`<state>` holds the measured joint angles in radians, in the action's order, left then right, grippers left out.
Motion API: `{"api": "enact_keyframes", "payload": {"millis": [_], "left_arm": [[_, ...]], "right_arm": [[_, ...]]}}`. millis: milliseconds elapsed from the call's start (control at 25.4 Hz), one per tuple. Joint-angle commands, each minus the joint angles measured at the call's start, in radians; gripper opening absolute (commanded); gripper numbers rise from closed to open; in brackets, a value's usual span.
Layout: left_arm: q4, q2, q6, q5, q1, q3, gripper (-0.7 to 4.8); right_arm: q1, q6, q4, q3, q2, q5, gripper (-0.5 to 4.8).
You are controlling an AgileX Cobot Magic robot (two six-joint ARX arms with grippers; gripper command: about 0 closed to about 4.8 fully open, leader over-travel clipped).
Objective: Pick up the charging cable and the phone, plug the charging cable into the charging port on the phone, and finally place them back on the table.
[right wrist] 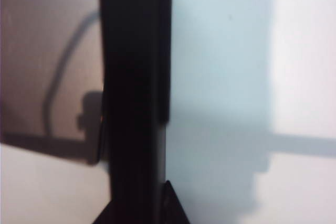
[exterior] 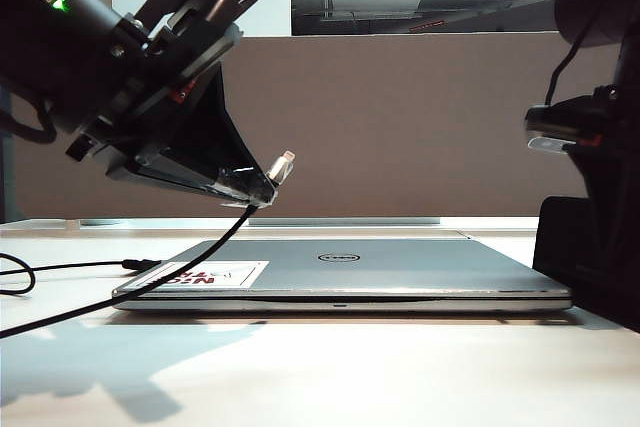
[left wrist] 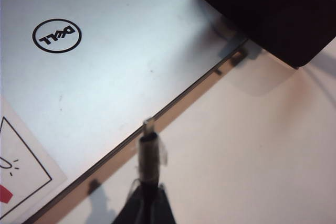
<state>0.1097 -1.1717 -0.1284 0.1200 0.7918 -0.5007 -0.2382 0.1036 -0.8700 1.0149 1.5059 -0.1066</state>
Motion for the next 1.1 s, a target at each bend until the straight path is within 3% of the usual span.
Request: {"api": "enact_keyframes", "payload": {"millis": [39, 118, 157, 590, 708, 865, 1101], "left_arm": [[0.011, 0.002, 0.001, 0.001, 0.001, -0.003, -0.08], [0.011, 0.002, 0.001, 0.001, 0.001, -0.003, -0.08], [0.011, 0.002, 0.001, 0.001, 0.001, -0.003, -0.08], [0.012, 0.002, 0.0, 0.001, 0.001, -0.003, -0.08], [0.027, 0.002, -0.003, 0.001, 0.001, -0.004, -0.08], [0.09, 0.002, -0.012, 0.001, 0.005, -0.004, -0.08], [0.111, 0.002, -0.182, 0.001, 0.009, -0.003, -0.08]], "right_arm": [[0.0, -0.003, 0.022, 0.002, 0.025, -0.004, 0.79], [0.0, -0.004, 0.023, 0.002, 0.036, -0.004, 0.04], [0.0, -0.005, 0.032, 0.002, 0.038, -0.004, -0.06], [0.0, -0.006, 0.143, 0.005, -0.076, -0.051, -0.06], [0.002, 0.006, 0.237, 0.005, -0.147, -0.168, -0.06], [0.002, 0.097, 0.418, 0.003, -0.161, -0.403, -0.06], [0.003, 0.183, 0.654, 0.002, -0.156, -0.56, -0.05]]}}
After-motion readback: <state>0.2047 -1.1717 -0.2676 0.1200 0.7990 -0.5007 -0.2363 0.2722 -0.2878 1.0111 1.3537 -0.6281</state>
